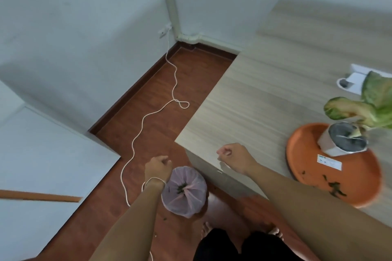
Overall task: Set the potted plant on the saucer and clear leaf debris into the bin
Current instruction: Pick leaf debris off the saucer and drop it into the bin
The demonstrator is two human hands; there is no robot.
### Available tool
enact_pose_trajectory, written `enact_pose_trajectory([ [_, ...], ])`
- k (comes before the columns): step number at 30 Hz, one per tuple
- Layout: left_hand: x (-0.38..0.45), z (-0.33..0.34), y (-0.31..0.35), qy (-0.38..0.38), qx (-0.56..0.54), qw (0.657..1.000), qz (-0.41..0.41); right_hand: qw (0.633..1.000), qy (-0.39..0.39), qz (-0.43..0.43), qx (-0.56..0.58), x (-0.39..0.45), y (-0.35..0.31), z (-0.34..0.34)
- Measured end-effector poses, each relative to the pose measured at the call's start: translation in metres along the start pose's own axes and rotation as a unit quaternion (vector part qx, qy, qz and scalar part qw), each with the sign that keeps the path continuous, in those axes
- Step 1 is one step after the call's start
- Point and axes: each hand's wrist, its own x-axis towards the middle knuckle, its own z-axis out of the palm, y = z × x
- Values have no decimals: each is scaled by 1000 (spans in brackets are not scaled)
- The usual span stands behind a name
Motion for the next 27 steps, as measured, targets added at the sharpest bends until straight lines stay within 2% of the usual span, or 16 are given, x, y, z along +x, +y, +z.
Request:
enact_pose_trajectory([
  [6, -16, 35, 96, 5, -14, 994, 112, 996, 87, 13, 24, -33, 43, -75],
  [9, -36, 74, 148, -66, -22, 984, 163, 989, 134, 48, 40, -59, 75, -115],
  [12, -64, 118, 193, -156, -10, 960, 231, 983, 166, 79, 8, -87, 113, -156],
  [14, -89, 147, 222, -222, 15, 936, 272, 981, 156, 108, -32, -105, 142, -182],
  [17, -124, 190, 258, -305, 110, 884, 337, 972, 98, 137, -163, -125, 184, -211],
  [22, -160, 246, 284, -327, 283, 817, 382, 955, 36, 148, -254, -138, 218, -224],
  [27, -168, 268, 286, -340, 376, 786, 355, 954, 8, 92, -287, -130, 225, -217],
])
